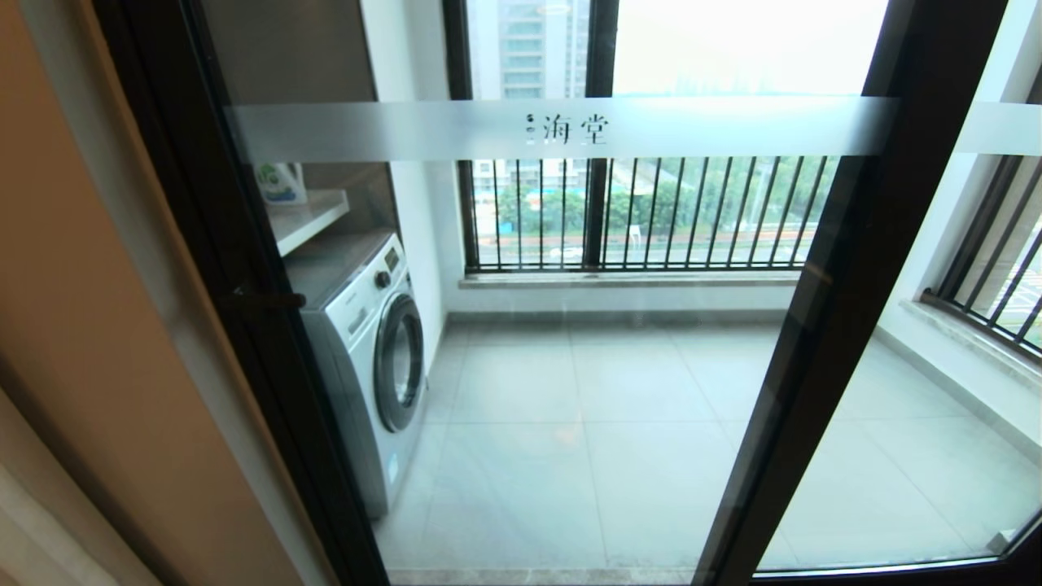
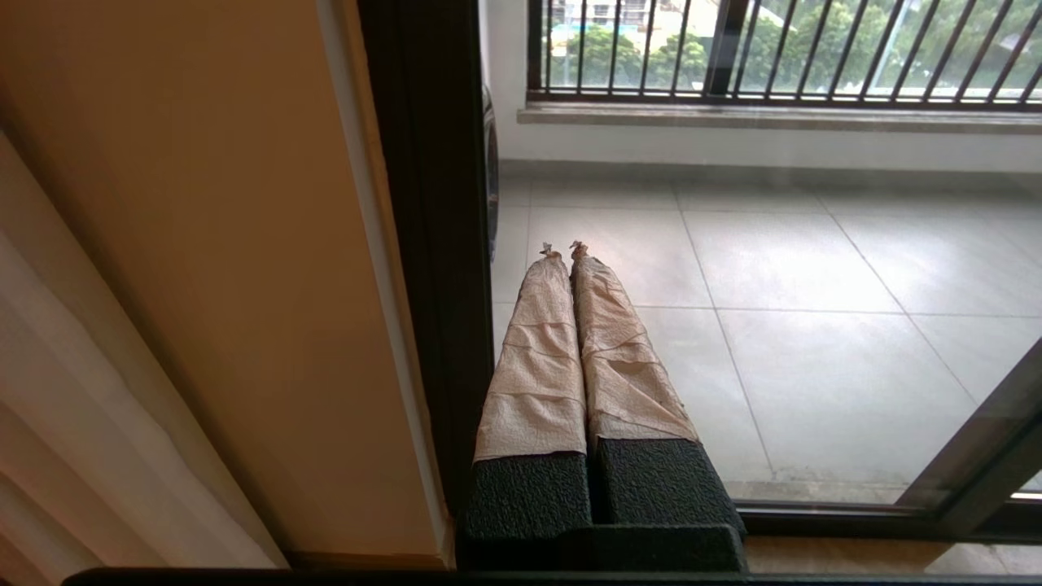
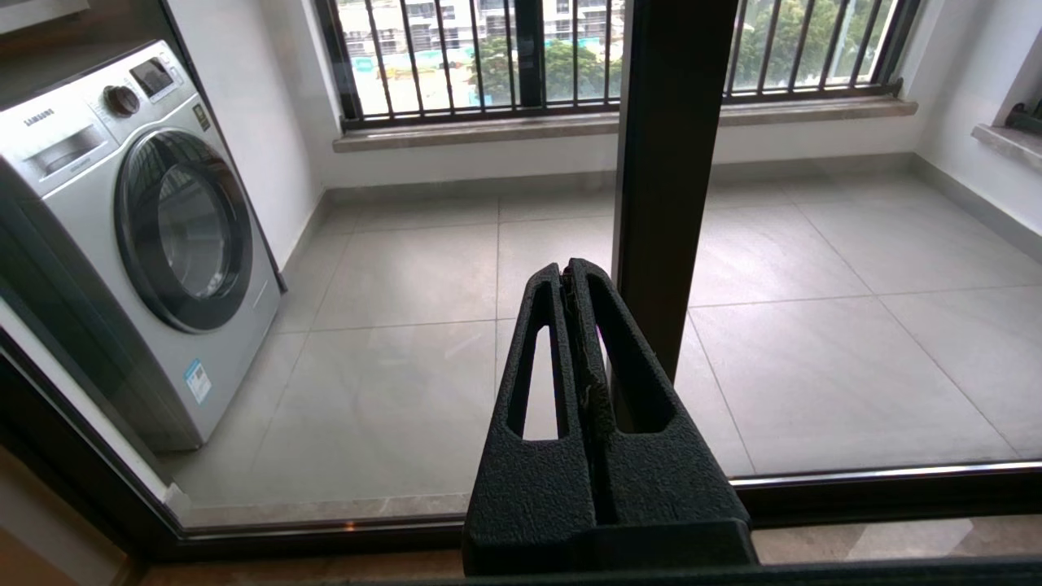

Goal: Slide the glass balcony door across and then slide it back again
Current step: Open the slid door

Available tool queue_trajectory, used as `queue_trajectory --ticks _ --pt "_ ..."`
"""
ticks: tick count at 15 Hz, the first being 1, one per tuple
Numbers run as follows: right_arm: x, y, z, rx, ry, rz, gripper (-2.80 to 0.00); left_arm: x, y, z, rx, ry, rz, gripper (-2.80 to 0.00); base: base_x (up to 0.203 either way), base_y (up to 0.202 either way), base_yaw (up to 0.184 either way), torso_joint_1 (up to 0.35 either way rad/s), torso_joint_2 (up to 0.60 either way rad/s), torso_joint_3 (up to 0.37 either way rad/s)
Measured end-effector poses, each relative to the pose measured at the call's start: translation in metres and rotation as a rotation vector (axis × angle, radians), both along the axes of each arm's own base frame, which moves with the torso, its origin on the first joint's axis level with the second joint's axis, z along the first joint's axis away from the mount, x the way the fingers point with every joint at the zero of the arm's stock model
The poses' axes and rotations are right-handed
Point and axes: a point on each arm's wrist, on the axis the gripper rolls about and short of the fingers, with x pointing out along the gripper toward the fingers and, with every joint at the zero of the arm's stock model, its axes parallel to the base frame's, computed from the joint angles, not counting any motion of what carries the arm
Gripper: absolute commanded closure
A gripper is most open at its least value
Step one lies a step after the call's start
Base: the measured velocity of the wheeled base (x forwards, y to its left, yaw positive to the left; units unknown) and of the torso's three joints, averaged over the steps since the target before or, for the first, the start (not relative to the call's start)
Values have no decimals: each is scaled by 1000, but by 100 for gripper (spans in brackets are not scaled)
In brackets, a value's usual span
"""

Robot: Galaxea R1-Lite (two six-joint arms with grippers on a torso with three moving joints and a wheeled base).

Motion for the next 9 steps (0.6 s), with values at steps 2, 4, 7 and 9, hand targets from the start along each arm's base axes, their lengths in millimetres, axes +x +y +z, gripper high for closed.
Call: queue_trajectory --ticks 2,4,7,9 --pt "0 0 0 -1 0 0 0 0 0 0 0 0 0 0 0 0 0 0 0 0" --pt "0 0 0 -1 0 0 0 0 0 0 0 0 0 0 0 0 0 0 0 0" --pt "0 0 0 -1 0 0 0 0 0 0 0 0 0 0 0 0 0 0 0 0" --pt "0 0 0 -1 0 0 0 0 0 0 0 0 0 0 0 0 0 0 0 0"
